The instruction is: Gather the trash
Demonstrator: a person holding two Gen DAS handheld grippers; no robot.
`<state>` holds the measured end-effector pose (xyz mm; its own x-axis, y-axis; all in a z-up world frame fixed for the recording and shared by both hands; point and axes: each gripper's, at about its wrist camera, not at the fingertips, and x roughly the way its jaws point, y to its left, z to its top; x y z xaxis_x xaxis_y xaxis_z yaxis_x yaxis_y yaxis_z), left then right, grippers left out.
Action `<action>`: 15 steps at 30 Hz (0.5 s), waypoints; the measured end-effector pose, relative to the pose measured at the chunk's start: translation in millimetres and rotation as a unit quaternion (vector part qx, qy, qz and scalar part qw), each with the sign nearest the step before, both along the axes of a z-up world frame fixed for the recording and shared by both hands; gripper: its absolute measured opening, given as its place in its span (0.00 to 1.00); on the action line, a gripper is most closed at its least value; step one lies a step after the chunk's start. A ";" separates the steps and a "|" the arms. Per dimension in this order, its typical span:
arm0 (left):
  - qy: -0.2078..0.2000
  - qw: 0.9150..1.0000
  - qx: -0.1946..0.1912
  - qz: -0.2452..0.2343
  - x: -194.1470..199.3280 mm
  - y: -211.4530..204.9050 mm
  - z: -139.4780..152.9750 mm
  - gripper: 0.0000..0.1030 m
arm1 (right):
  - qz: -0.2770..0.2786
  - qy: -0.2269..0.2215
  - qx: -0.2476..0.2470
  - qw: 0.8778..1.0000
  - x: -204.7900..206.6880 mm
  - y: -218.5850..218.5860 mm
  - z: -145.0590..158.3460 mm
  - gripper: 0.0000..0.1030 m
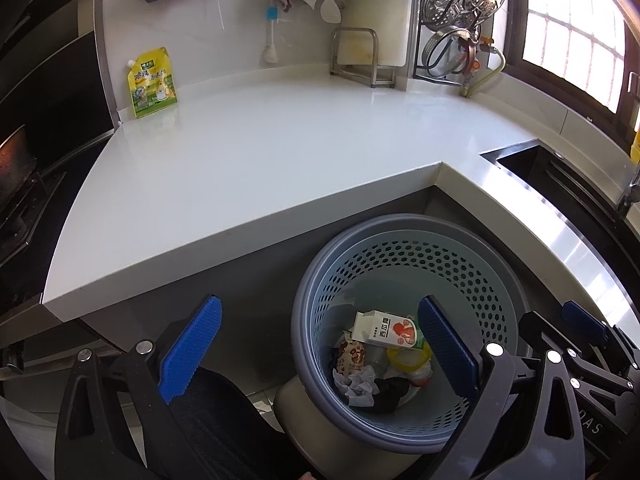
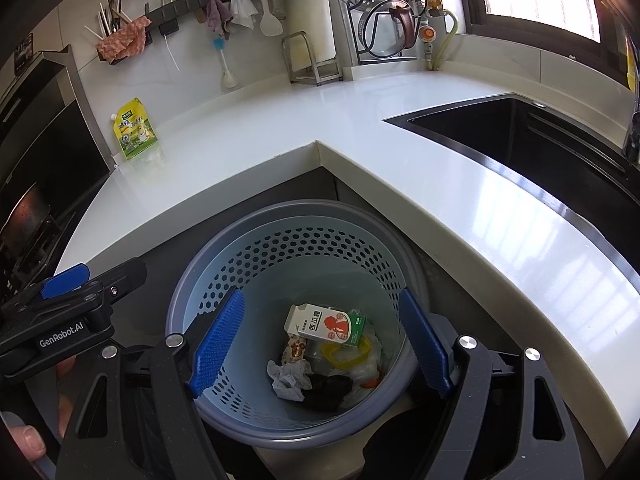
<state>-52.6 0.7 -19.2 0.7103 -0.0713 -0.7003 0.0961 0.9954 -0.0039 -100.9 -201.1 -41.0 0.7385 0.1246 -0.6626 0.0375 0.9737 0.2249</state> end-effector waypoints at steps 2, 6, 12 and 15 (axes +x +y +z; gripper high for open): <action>0.000 1.000 0.001 0.001 0.0 0.3 0.0 0.94 | 0.000 0.000 0.000 1.000 0.0 0.1 0.0 0.74; 0.001 1.000 0.004 0.002 -0.3 0.4 -0.6 0.94 | 0.000 0.000 0.000 1.000 -0.1 0.5 0.1 0.74; 0.002 1.000 0.007 0.000 0.1 0.2 -0.9 0.94 | 0.001 0.000 -0.001 1.000 -0.2 1.2 0.7 0.74; 0.003 1.000 0.006 0.001 0.4 0.3 -1.6 0.94 | 0.001 0.000 -0.001 1.000 -0.3 0.7 0.9 0.74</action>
